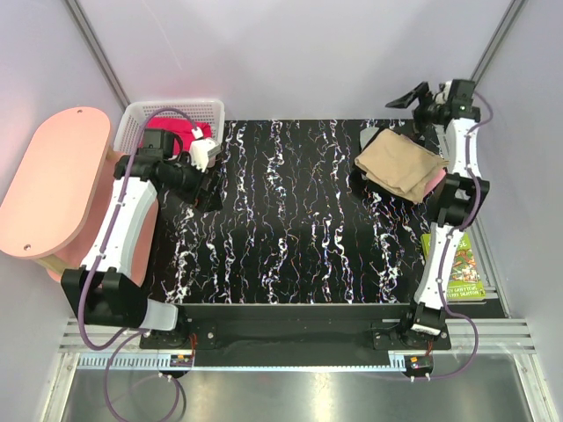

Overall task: Fold and stack the t-shirts
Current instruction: Put the neatly folded tshirt into the corner of the board with the right arm

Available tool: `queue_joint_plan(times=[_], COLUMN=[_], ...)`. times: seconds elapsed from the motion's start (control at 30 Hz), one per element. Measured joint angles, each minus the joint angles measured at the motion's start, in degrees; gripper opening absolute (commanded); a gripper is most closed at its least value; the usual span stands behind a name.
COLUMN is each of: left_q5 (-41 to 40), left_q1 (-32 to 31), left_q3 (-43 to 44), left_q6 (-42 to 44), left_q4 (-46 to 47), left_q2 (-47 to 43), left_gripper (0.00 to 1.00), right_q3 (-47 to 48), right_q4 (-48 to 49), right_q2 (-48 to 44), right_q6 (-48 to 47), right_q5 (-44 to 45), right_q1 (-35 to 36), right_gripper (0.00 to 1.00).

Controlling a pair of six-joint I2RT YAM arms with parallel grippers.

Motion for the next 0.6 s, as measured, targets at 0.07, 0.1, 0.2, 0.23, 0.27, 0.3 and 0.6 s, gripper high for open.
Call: queue_joint_plan(times=[0.07, 0.1, 0.2, 0.23, 0.27, 0.3, 0.6], left_q5=[0.00, -0.02, -0.07, -0.09, -0.09, -0.13, -0.66], left_q1=[0.00, 0.00, 0.00, 0.00, 0.00, 0.00, 0.00], left_q3=[0.09, 0.20, 0.28, 0.28, 0.28, 0.28, 0.26], left_q6=[-0.15, -0.17, -0.59, -0.74, -0.81, -0.96, -1.14], left_q4=[0.00, 0.00, 0.11, 0.13, 0.17, 0.17, 0.20], left_q2=[1.03, 1.60, 3.13, 3.52, 3.76, 4.00, 3.45], left_gripper=[0.99, 0.99, 0.99, 0.99, 0.99, 0.99, 0.99], right_q3=[-1.27, -2.36, -5.05, -5.14, -5.14, -4.85, -3.37], right_q4=[1.31, 1.57, 2.25, 3.28, 3.89, 4.00, 3.74], right_q2=[4.13, 5.51, 10.88, 12.07, 12.17, 12.09, 11.91], right_q6=[0.48, 0.59, 1.62, 2.51, 2.93, 2.95, 2.82], right_q5=[-0.98, -1.22, -2.67, -4.48, -5.29, -5.68, -7.26], right_q1=[0.20, 0.20, -0.04, -0.26, -0.52, -0.76, -0.96], right_gripper=[1.00, 1.00, 1.00, 1.00, 1.00, 1.00, 1.00])
